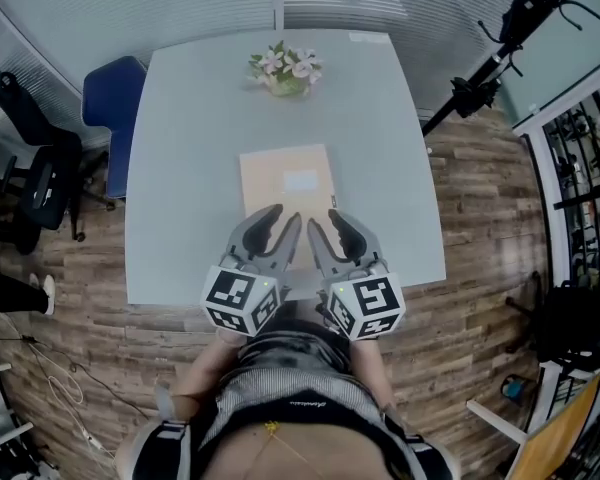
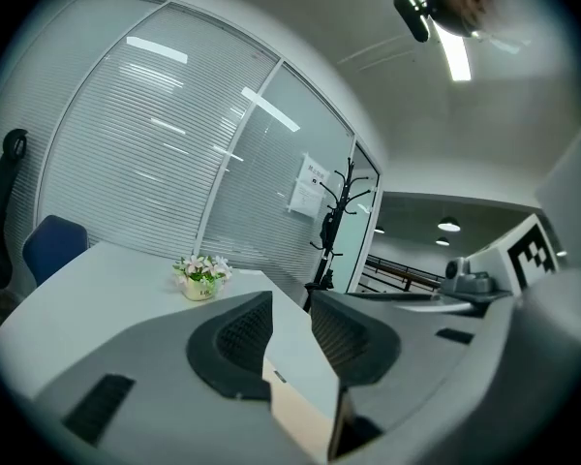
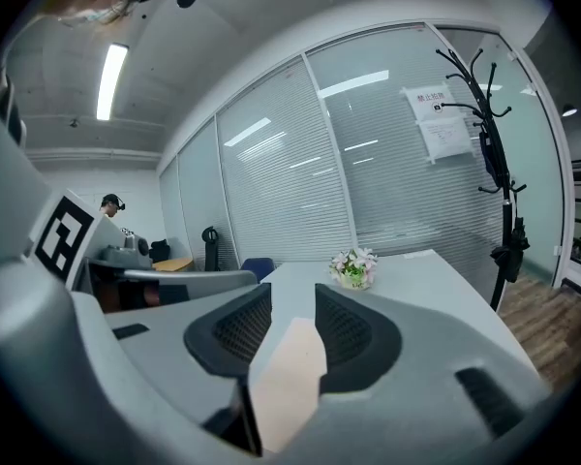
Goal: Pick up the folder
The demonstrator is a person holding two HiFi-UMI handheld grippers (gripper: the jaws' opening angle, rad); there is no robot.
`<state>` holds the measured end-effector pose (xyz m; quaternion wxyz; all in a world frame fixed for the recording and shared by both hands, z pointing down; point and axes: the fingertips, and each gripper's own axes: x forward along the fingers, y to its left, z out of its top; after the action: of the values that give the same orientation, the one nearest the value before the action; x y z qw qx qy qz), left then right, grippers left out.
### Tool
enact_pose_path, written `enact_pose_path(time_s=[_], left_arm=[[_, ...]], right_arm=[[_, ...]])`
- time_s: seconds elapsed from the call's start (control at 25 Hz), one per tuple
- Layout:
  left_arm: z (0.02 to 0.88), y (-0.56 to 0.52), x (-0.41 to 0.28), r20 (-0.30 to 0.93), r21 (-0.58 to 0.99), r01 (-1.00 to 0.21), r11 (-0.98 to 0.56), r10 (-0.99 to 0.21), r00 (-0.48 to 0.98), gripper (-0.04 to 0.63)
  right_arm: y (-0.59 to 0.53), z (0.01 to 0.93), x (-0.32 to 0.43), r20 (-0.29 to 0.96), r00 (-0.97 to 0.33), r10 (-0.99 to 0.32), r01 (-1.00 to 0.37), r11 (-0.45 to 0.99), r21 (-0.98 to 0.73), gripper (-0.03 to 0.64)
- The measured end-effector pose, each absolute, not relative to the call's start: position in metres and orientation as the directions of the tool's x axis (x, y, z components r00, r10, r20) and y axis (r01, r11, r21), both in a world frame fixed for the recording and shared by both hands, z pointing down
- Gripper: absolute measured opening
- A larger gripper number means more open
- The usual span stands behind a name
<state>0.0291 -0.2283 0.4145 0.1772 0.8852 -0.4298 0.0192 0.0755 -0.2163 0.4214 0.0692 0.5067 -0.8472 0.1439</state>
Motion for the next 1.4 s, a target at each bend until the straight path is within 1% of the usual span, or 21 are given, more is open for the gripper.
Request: enact_pose_path(time_s=[0.36, 0.68, 0.8, 0.92, 1.04, 1.08, 1.24, 1.4], left_arm=[[0.471, -0.253, -0.002, 0.301, 0.348, -0.793, -0.501, -0.741, 0.6, 0.121], [0.553, -0.26, -0.04, 0.47, 0.34, -0.862, -0.376, -0.726, 0.502, 0.13], [0.58, -0.262, -0.052, 0.523, 0.346, -0.881, -0.324, -0.713, 0.467, 0.135], [0.606, -0.263, -0.062, 0.578, 0.356, -0.893, -0.274, -0.687, 0.441, 0.163], [0.631, -0.268, -0.069, 0.627, 0.376, -0.898, -0.229, -0.651, 0.428, 0.19], [0.638, -0.27, -0.07, 0.637, 0.388, -0.896, -0.216, -0.64, 0.429, 0.207], [0.661, -0.275, -0.067, 0.652, 0.451, -0.875, -0.175, -0.605, 0.457, 0.238], [0.682, -0.276, -0.06, 0.659, 0.503, -0.852, -0.143, -0.574, 0.486, 0.249]], right_arm=[[-0.244, 0.483, 0.079, 0.393, -0.435, -0.81, -0.9, 0.396, -0.181, 0.156], [-0.255, 0.544, 0.1, 0.512, -0.368, -0.777, -0.929, 0.328, -0.17, 0.16], [-0.257, 0.572, 0.11, 0.563, -0.339, -0.754, -0.94, 0.302, -0.16, 0.176], [-0.261, 0.603, 0.119, 0.618, -0.325, -0.716, -0.944, 0.283, -0.168, 0.197], [-0.268, 0.63, 0.125, 0.66, -0.328, -0.676, -0.944, 0.265, -0.198, 0.234], [-0.271, 0.637, 0.127, 0.671, -0.334, -0.662, -0.942, 0.26, -0.212, 0.247], [-0.281, 0.663, 0.129, 0.694, -0.375, -0.615, -0.927, 0.23, -0.298, 0.289], [-0.286, 0.683, 0.134, 0.719, -0.386, -0.578, -0.921, 0.201, -0.334, 0.314]])
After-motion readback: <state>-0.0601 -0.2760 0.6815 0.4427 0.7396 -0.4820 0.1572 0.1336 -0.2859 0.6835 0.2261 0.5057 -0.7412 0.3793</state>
